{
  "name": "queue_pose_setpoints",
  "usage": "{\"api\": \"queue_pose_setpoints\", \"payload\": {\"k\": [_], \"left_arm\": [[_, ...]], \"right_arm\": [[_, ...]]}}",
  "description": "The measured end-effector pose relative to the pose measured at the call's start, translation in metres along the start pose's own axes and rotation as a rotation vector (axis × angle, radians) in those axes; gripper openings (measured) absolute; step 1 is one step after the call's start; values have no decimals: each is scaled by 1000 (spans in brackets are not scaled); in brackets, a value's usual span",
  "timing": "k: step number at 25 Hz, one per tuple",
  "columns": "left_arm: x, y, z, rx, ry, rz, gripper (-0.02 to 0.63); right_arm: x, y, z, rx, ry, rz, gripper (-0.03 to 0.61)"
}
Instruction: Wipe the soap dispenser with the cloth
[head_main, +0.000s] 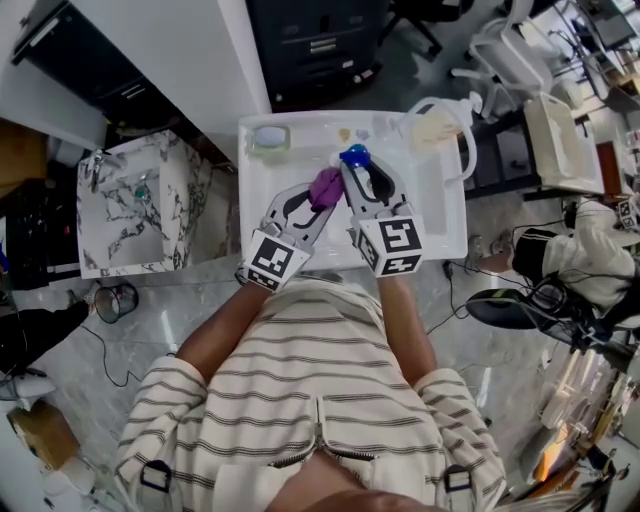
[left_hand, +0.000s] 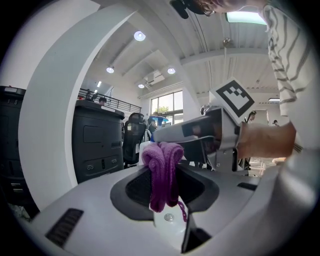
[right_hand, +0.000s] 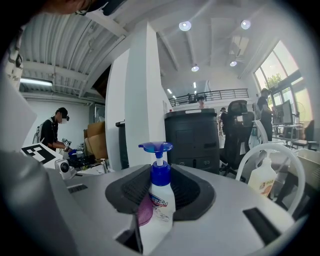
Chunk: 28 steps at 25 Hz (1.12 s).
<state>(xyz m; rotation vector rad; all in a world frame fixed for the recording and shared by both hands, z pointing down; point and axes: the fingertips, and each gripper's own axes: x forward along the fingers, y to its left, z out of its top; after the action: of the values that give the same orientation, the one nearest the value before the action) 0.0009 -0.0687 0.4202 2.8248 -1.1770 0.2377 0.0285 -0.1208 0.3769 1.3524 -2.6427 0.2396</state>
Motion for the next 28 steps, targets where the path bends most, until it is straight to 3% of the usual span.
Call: {"api": "queue_pose_setpoints", "payload": {"k": [28], "left_arm": [[30,-42,-6,43,20,-198,118]], "right_arm": [[-25,5,15,27,-33,-8,135]]}}
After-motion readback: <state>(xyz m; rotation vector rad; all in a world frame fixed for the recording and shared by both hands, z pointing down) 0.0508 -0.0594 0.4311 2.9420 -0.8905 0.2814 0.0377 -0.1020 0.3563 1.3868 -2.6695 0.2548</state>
